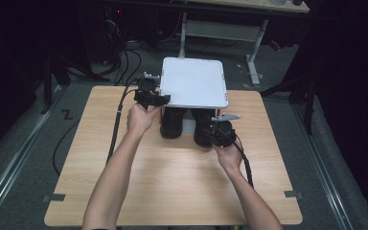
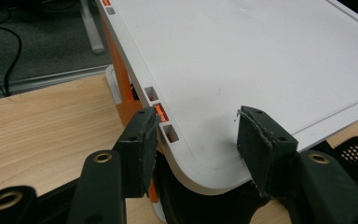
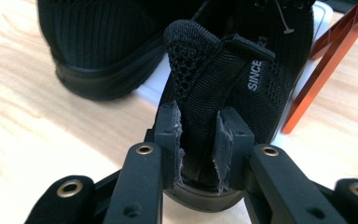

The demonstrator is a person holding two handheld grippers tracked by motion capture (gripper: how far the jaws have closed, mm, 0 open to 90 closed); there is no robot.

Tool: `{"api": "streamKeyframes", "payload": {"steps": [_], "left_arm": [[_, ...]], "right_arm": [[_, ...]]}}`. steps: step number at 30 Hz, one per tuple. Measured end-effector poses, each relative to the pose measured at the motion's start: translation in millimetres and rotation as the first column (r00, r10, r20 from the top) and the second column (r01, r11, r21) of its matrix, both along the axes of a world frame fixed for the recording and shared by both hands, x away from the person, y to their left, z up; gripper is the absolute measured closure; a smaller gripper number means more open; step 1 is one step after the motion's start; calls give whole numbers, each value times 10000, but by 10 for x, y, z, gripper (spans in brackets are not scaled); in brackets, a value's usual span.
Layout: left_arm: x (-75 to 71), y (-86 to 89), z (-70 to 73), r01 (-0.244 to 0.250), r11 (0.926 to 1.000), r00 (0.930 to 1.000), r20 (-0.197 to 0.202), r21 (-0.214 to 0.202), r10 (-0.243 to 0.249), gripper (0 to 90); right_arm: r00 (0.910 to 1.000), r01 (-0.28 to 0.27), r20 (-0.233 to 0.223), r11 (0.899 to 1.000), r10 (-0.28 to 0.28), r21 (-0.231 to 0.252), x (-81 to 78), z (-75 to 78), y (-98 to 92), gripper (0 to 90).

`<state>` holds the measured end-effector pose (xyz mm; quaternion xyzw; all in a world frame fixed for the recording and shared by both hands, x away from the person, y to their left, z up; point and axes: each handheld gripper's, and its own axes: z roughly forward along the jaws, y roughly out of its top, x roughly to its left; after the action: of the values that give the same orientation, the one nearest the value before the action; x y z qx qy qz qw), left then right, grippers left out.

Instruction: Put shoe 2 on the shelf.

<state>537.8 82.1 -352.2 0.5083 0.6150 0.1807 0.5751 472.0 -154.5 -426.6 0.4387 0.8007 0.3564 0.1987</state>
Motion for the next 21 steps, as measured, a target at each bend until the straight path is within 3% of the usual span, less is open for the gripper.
{"api": "streamKeyframes", "payload": {"steps": [5,7,21], "left_arm": [[0,3,0,14,10000,10000,-24,-29,-14,482],[-3,-2,-1,18,10000,10000,-9,-10,-18,482],[-2,7,9,-16,10000,10000,-62,-21,16,485]], "right_arm": [[9999,112,-30,9999,-113,-99,144,6,22,735],[9997,253,23,9997,-253,69,195,-17,23,735],[9988,418,255,9991,-419,10,337,-41,63,705]]}}
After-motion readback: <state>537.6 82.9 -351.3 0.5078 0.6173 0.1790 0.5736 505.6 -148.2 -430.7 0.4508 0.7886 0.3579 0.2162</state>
